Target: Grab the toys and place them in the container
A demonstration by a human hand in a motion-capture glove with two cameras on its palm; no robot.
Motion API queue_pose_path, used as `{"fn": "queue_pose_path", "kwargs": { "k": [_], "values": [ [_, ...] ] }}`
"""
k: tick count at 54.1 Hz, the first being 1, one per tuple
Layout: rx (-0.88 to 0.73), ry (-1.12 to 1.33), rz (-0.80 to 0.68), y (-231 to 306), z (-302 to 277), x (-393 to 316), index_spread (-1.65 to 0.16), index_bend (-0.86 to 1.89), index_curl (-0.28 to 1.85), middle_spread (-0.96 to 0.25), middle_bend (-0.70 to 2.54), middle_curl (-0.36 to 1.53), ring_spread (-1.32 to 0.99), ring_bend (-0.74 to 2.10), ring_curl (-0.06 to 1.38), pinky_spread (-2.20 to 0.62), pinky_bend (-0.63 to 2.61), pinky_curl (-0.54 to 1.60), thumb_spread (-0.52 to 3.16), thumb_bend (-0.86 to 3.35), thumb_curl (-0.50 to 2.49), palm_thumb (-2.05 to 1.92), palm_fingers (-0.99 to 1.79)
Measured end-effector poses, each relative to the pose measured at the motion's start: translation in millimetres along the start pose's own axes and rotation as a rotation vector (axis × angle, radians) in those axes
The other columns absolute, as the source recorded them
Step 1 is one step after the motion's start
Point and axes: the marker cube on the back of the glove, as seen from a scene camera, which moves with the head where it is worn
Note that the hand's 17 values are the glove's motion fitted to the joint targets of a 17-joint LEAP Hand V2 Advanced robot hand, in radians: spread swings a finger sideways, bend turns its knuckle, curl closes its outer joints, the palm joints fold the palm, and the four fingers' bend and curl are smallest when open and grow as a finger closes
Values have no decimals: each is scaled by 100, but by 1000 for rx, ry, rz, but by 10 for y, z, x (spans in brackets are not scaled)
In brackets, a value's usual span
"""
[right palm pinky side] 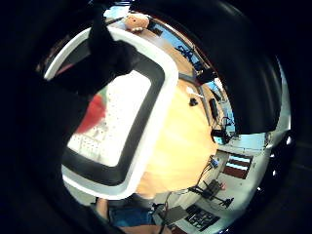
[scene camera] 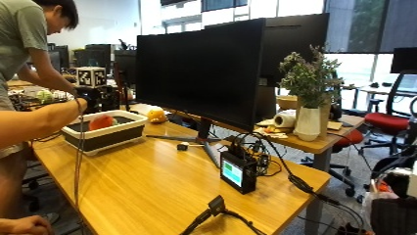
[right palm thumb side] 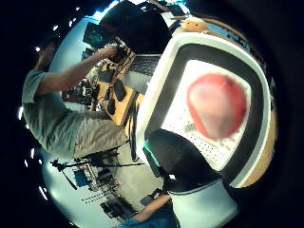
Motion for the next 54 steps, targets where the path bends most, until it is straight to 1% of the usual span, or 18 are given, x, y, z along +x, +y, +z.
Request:
{"fn": "queue_pose_path", "kwargs": {
  "k": [5, 11, 22, 30, 44, 54],
  "values": [
    [19, 43, 16, 77, -89, 131, -32, 13, 33, -9, 18, 45, -11, 57, 30, -4, 122, 37, 124, -5, 36, -4, -10],
    [42, 58, 44, 209, -275, 361, -31, 15, 32, -6, 17, 44, -8, 56, 29, 1, 115, 35, 121, -5, 34, -5, -9],
    [58, 55, 118, 555, -552, 912, -31, 16, 32, -4, 18, 42, -5, 56, 29, 4, 108, 32, 117, -5, 32, -5, -4],
    [71, 56, 184, 888, -679, 1385, -31, 15, 32, -5, 19, 41, -4, 56, 28, 5, 106, 32, 116, -5, 30, -6, -5],
    [67, 59, 314, 1487, -655, 2186, -30, 15, 31, -3, 19, 40, -3, 54, 28, 5, 105, 32, 115, -5, 27, -7, -5],
    [62, 41, 378, 1790, -509, 2537, -29, 15, 30, -2, 19, 40, -2, 52, 27, 6, 104, 32, 114, -7, 26, -9, -5]
  ]
}}
